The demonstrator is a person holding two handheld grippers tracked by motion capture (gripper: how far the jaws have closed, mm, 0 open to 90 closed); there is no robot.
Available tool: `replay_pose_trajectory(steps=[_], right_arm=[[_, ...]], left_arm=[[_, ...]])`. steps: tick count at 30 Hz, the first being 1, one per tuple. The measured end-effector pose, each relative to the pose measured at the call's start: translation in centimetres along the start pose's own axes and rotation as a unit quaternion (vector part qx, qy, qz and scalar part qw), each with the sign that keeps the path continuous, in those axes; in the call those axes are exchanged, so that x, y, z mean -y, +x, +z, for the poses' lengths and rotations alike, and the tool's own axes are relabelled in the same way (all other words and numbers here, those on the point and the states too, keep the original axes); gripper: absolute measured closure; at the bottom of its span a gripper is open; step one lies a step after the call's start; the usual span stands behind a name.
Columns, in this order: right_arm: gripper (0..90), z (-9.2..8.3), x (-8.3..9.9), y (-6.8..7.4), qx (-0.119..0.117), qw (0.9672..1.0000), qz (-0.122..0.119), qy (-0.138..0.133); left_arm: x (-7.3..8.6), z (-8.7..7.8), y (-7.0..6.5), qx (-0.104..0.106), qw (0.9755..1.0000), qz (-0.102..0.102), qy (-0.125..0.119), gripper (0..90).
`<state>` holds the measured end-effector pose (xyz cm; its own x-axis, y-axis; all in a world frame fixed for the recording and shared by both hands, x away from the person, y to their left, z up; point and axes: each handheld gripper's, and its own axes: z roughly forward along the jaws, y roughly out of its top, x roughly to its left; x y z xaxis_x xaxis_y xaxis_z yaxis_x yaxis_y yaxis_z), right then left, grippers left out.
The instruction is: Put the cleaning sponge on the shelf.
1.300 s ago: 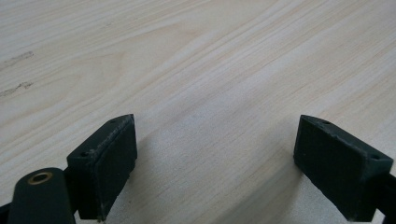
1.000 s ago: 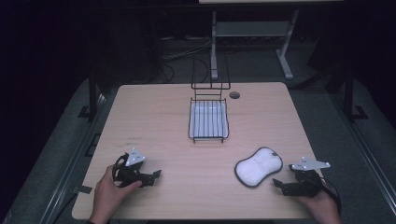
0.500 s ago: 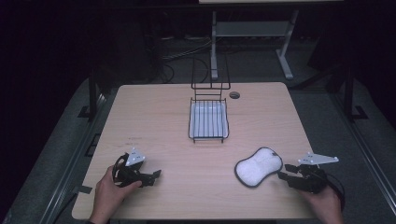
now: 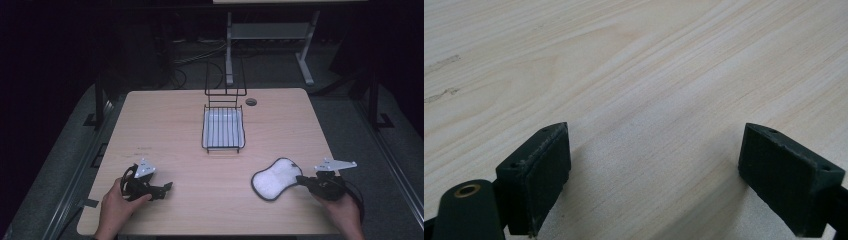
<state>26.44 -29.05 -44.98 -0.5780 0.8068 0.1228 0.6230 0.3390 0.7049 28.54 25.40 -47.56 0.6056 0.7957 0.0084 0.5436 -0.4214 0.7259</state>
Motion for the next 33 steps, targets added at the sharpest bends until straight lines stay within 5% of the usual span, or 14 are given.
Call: replay_pose_trajectory(steps=[11,33], right_arm=[[89.8,1.7,-0.7,-0.1,0.019,0.9996,-0.008,0.02],[89.8,3.7,-2.7,-1.5,0.034,0.9993,-0.005,0.012]], left_arm=[[0.0,0.0,0.0,0.0,1.0,0.0,0.0,12.7],[0.0,0.0,0.0,0.0,1.0,0.0,0.0,12.7]])
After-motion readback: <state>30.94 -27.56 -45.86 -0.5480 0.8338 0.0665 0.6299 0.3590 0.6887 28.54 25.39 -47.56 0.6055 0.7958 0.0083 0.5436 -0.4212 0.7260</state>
